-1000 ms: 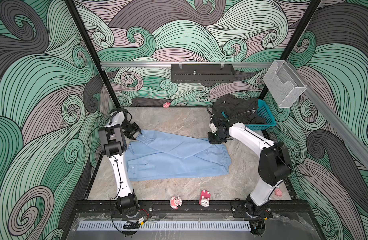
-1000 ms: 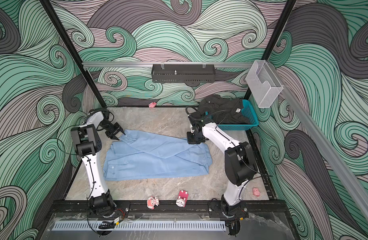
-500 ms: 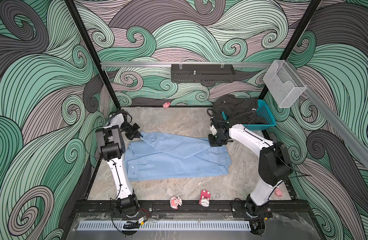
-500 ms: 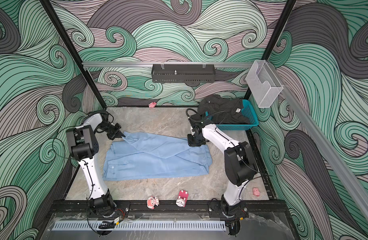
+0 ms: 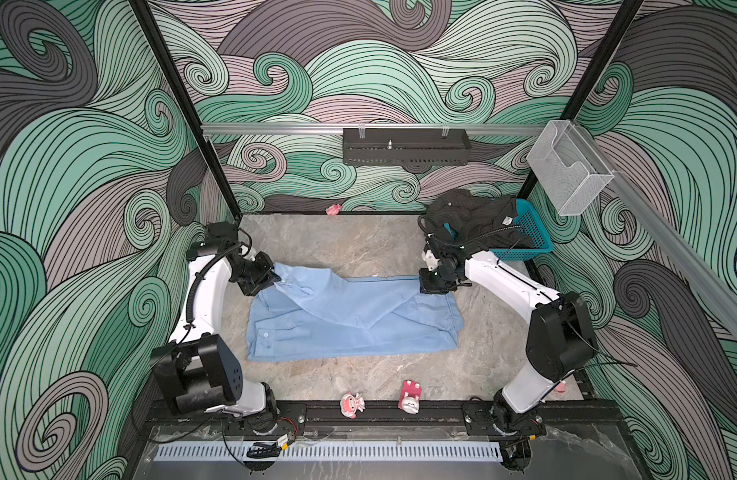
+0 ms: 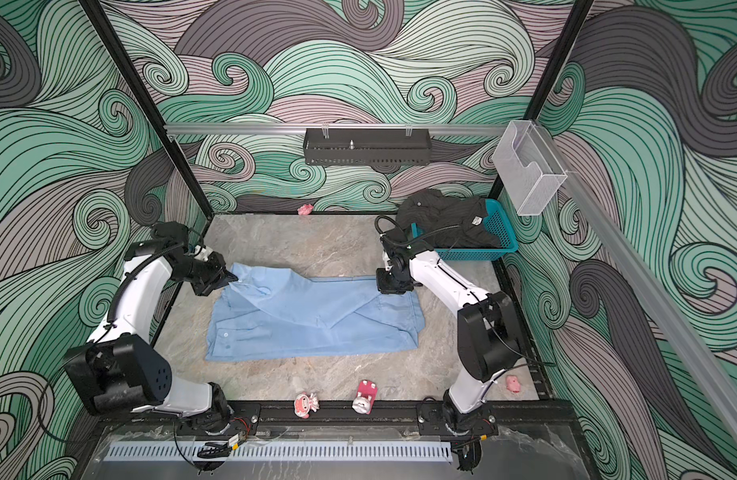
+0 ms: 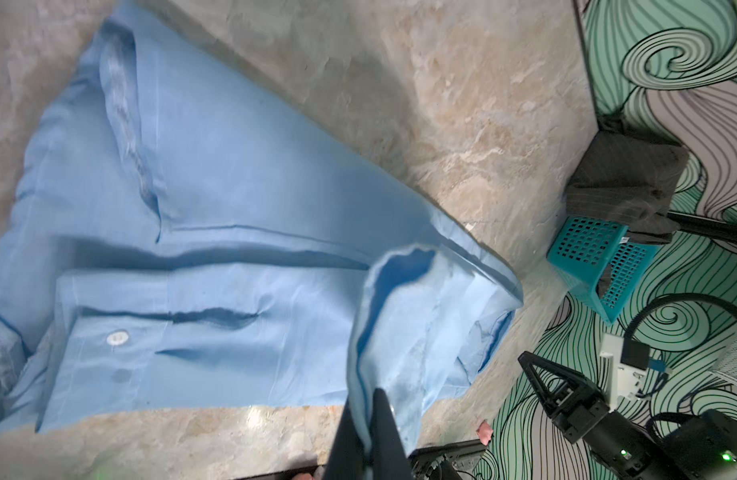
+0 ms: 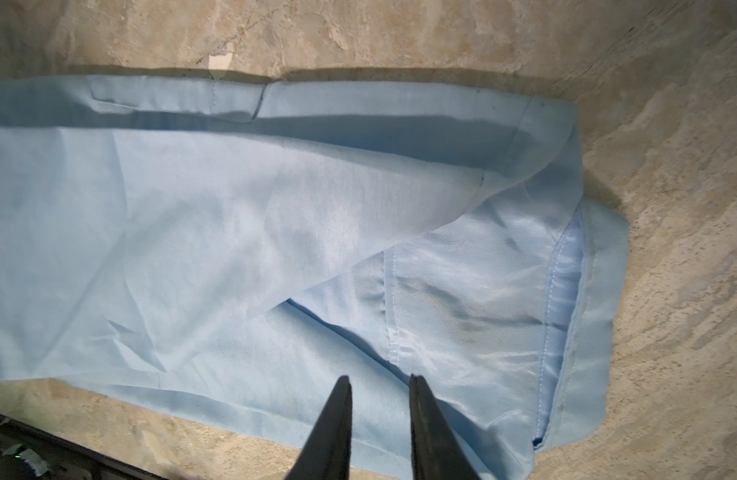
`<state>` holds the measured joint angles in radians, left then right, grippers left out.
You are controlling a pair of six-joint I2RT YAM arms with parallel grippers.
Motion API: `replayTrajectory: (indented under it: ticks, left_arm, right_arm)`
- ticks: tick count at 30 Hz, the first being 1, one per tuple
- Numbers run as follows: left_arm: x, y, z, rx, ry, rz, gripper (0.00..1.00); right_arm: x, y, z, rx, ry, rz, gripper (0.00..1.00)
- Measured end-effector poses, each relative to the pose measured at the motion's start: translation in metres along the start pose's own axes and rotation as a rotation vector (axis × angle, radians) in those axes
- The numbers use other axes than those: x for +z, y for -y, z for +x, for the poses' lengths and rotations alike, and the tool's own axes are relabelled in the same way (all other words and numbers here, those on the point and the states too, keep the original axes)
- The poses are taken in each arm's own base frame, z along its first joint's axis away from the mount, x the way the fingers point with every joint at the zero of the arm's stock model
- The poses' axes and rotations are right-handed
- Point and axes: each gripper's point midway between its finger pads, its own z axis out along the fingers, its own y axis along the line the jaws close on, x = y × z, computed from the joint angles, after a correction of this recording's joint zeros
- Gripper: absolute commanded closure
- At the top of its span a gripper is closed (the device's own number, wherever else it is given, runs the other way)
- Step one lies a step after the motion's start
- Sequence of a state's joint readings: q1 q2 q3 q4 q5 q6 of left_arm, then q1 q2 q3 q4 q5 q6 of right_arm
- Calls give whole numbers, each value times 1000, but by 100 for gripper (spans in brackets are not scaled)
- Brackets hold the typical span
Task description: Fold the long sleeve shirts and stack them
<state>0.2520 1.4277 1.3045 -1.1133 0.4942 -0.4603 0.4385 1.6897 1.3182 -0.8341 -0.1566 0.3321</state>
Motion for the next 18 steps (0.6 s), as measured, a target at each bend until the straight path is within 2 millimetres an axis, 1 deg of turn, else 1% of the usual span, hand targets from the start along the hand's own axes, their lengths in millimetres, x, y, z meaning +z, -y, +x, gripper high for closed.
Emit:
replayTrajectory:
  ticks: [3, 6, 8, 10, 13, 16, 18]
  left_arm:
    - [12, -16, 5, -36, -35, -47, 100]
    - [25, -33, -2, -81, -64, -110, 100]
    - [33, -46, -7, -113, -64, -144, 96]
    - [35, -57, -12, -138, -48, -176, 93]
    - [35, -67, -22, -156, -7, -216, 89]
    - [40, -77, -33, -167, 23, -259, 81]
    - [46, -86, -39, -172, 32, -292, 68]
  right_arm:
    - [1, -4, 3, 12, -12, -27, 67]
    - [4, -7, 7, 23, -26, -48, 66]
    - [7, -7, 10, 28, -39, -52, 66]
    - [10, -6, 10, 33, -47, -51, 66]
    - [16, -2, 11, 43, -61, -41, 66]
    - [25, 5, 11, 65, -79, -25, 67]
    - [32, 12, 11, 83, -92, -10, 67]
